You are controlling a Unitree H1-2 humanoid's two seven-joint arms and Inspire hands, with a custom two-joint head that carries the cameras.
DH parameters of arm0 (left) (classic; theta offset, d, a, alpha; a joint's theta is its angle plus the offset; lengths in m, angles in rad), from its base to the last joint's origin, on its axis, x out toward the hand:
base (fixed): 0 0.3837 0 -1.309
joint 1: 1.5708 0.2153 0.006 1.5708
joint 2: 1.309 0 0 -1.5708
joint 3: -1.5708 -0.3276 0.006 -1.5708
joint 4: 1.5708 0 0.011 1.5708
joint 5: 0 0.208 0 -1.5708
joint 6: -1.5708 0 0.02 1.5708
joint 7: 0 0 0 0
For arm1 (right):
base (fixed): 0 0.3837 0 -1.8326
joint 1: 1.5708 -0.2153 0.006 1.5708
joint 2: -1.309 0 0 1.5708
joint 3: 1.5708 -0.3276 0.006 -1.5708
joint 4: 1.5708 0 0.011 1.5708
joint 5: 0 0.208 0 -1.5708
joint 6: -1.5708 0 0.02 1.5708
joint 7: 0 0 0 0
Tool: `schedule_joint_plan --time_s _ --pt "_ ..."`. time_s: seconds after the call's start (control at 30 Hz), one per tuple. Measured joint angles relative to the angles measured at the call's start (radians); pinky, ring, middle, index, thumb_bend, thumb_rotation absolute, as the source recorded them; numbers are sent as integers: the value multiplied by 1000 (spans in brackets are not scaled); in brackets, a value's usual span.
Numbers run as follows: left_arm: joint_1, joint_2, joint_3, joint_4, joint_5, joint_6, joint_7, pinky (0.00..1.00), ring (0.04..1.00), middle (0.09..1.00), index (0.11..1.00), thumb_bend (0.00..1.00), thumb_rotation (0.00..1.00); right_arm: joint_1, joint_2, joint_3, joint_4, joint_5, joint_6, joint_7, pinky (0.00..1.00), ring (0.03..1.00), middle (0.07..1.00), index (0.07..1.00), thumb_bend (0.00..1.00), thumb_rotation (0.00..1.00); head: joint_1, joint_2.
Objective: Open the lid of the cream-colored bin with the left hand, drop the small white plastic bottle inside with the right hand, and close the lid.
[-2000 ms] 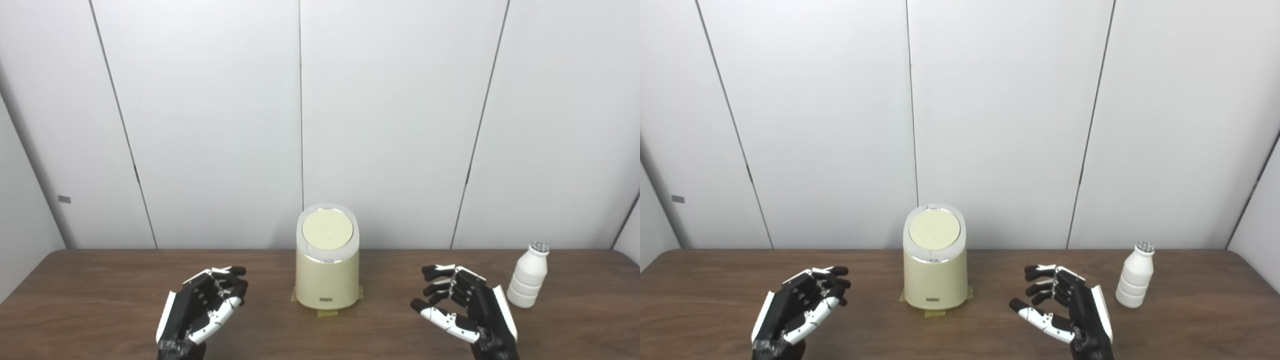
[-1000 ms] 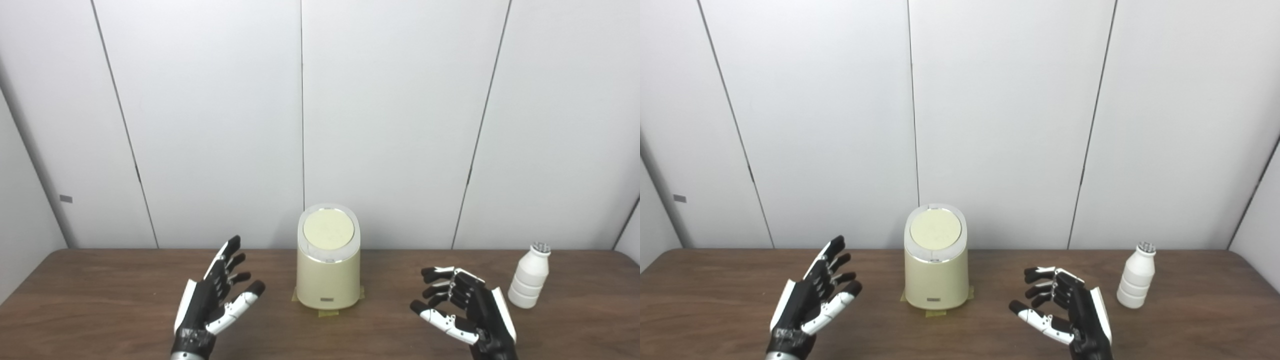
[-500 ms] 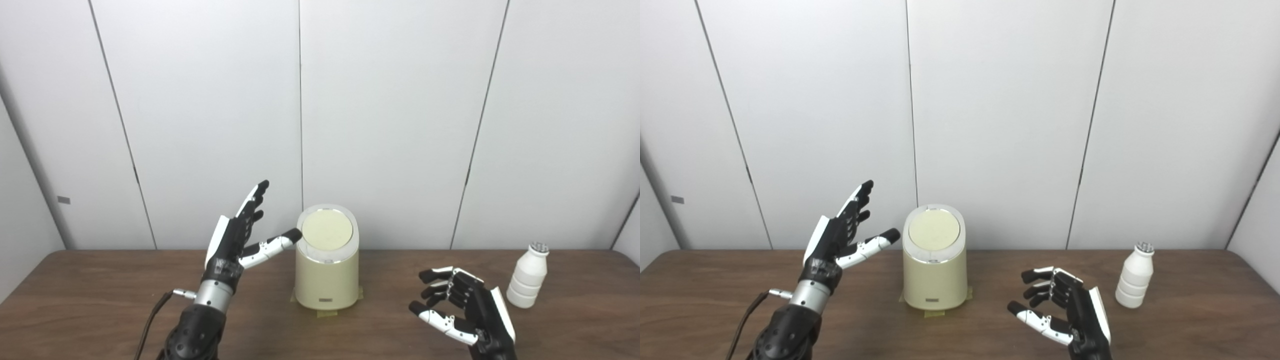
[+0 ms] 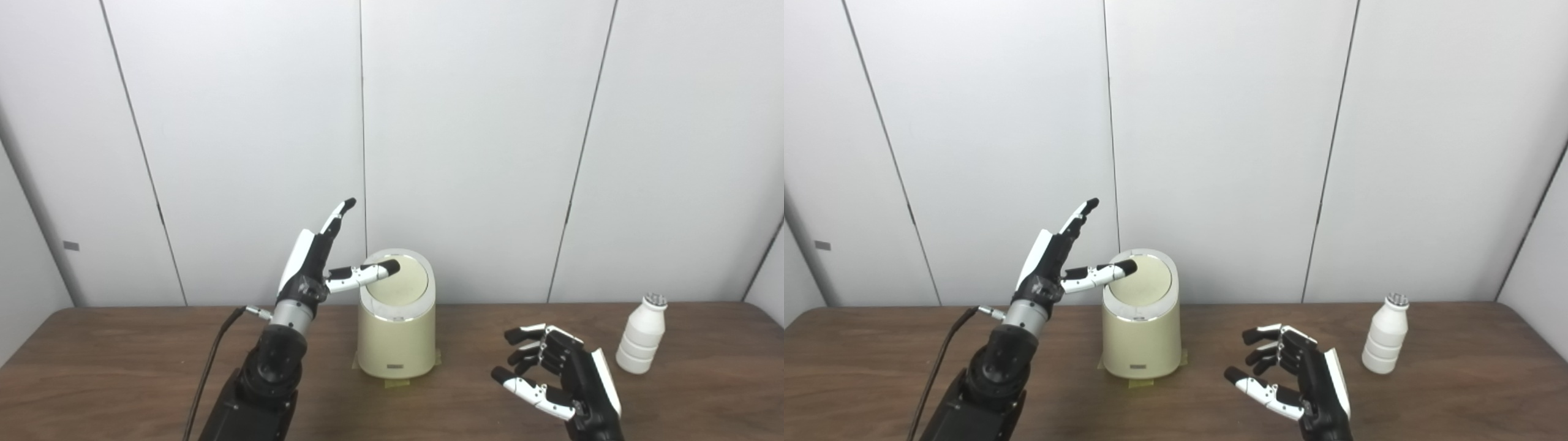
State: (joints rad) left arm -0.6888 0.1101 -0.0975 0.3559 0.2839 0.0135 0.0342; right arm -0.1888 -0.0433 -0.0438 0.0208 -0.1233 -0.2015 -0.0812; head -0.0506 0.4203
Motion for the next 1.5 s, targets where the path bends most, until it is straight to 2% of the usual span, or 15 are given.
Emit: schedule_joint_plan --time_s 0.3,0.47,0.67,0.8,0.9,1.07,1.13,1.33,1.5 --pt "-23 5 -15 59 36 -1 10 1000 1000 1000 1000 946 225 4 14 2 -17 0 1 -1 363 467 615 496 516 137 -14 -12" --pt "-39 11 -33 92 63 -33 14 1000 1000 1000 1000 948 183 6 21 4 -22 -4 2 -1 370 480 622 496 517 140 -23 -12" --pt "-48 15 -45 128 87 -45 33 1000 1000 1000 1000 935 169 7 25 7 -28 -17 4 -4 376 486 622 496 517 141 -29 -8" --pt "-52 16 -56 138 108 -51 46 1000 1000 1000 1000 929 179 8 28 6 -31 -20 8 -6 369 475 590 496 517 141 -31 -3" --pt "-61 16 -79 144 152 -41 60 1000 1000 1000 1000 905 189 8 29 6 -41 -21 19 -7 364 463 565 496 517 139 -31 0" --pt "-76 16 -106 160 212 -12 80 997 1000 1000 1000 858 146 7 34 6 -55 -25 36 -16 360 453 554 496 518 140 -34 2" --pt "-79 16 -110 163 214 -4 80 994 1000 1000 1000 844 131 7 34 6 -55 -24 37 -16 363 463 580 496 518 141 -35 3" --pt "-89 27 -121 170 214 2 72 1000 1000 1000 1000 862 110 7 34 6 -55 -18 38 -16 361 464 572 496 518 145 -35 9" --pt "-99 51 -158 170 245 13 46 978 1000 1000 1000 849 54 7 35 6 -55 -18 40 -16 385 483 595 496 519 144 -35 12"
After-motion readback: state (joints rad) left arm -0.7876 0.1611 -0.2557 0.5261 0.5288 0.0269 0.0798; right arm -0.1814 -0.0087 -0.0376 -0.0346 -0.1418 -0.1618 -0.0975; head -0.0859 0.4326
